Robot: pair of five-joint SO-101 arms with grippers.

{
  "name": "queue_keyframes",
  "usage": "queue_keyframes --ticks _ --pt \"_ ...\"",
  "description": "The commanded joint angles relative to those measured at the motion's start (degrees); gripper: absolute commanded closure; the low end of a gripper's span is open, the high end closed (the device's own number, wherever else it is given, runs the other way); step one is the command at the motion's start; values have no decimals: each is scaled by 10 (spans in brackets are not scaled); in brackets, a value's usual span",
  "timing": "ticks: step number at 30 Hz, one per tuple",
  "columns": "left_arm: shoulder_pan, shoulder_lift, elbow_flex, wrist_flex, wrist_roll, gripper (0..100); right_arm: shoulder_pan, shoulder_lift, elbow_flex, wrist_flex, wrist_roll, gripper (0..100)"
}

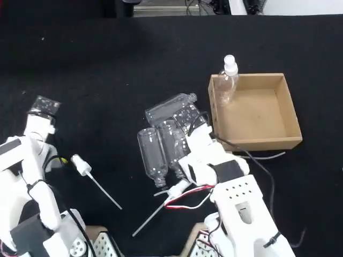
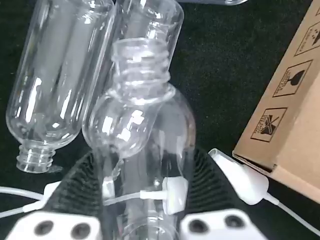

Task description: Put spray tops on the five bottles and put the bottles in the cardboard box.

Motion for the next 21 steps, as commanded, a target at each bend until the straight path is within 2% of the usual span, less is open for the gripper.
queue_keyframes --ticks 1,4,9,12,16,21 --pt "-14 -20 -7 -37 46 690 -5 -15 -3 -12 -3 988" --pt "-12 -20 -32 -13 131 690 -5 -15 -3 -12 -3 988" --pt "8 -14 -129 165 286 690 -4 -15 -3 -12 -3 988" --pt "41 -12 -155 241 353 690 -4 -15 -3 -12 -3 988" --pt "94 -12 -136 261 415 690 -4 -15 -2 -11 -3 988" --pt "135 -12 -91 215 474 690 -4 -15 -2 -11 -3 988"
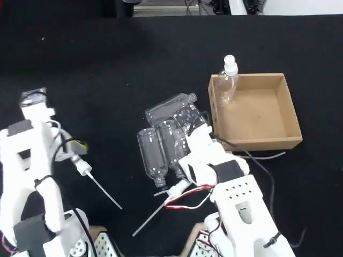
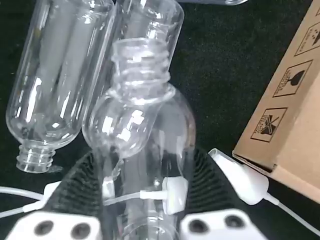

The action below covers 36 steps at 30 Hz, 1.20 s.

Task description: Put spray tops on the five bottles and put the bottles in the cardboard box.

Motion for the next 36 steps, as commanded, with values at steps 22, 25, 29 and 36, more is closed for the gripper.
queue_keyframes --ticks 22,25,29,36 --pt "138 -19 89 -76 84 938 -4 -15 -7 4 -3 988" --pt "167 -20 40 -56 82 975 -4 -15 -7 4 -3 988" --pt "185 -13 -36 -36 30 970 -4 -15 -6 4 -3 988" --pt "155 11 -22 -131 -55 966 -4 -15 -5 4 -3 988"
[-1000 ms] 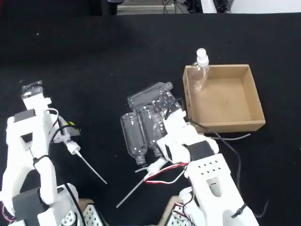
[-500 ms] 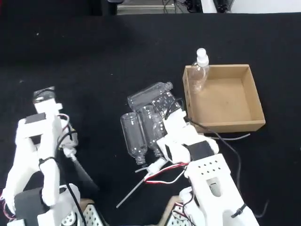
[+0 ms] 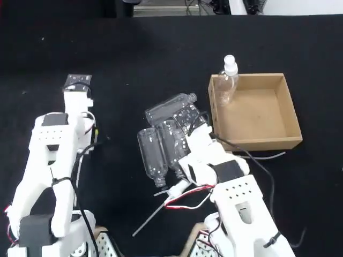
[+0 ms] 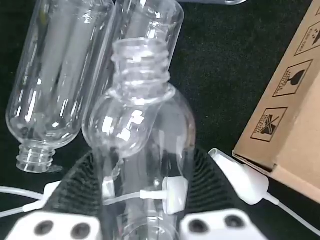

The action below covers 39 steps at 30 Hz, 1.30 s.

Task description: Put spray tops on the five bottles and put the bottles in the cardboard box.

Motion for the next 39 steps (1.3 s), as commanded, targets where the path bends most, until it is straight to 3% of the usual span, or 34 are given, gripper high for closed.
queue_keyframes --ticks 1,10,19,25,37,39 --pt "-25 25 -9 -63 -45 961 -4 -15 -4 4 -3 988" --pt "-60 156 -50 -59 -99 752 -4 -15 -4 4 -3 988" --pt "-63 209 -148 74 -185 751 -4 -15 -3 4 -3 988" --pt "-64 256 -147 82 -258 751 -4 -15 -3 4 -3 988" --pt "-62 280 -177 76 -259 755 -4 -15 -4 4 -3 988" --pt "-58 280 -175 77 -259 798 -4 -15 -4 4 -3 988"
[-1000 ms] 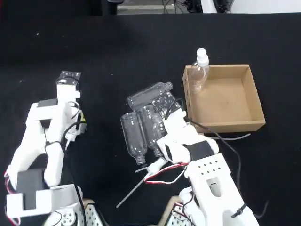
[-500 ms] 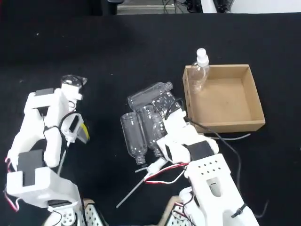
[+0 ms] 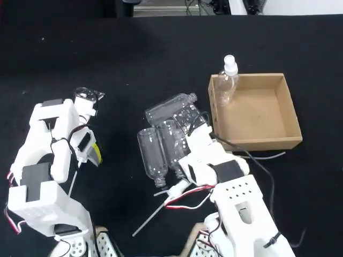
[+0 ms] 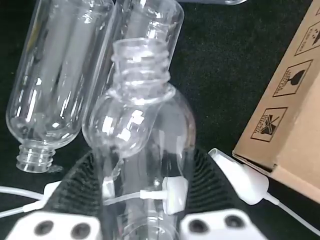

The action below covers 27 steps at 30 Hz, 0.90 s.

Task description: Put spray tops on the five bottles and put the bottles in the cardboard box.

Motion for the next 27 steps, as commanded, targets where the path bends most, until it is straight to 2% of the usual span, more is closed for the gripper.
queue_keyframes --ticks 1,3,4,6,8,10,17,23,27 --pt "-1 1 -27 -2 -3 839 -4 -15 -4 4 -3 988" --pt "-3 0 -21 0 -3 955 -4 -15 -4 4 -3 988" --pt "-5 0 -21 1 -3 982 -4 -15 -4 4 -3 988" --pt "-7 -1 -17 2 -3 943 -4 -15 -4 4 -3 988" --pt "-10 -11 -18 2 -2 976 -4 -15 -4 4 -3 988" --pt "-7 -38 -15 2 2 966 -4 -15 -6 4 -3 988" --pt "0 -218 -62 47 134 970 -4 -83 -6 5 -4 988" --pt "0 -360 -143 48 258 971 -8 -246 -7 0 -70 988" --pt "15 -411 -229 48 324 971 -55 -330 -2 -36 -74 988"
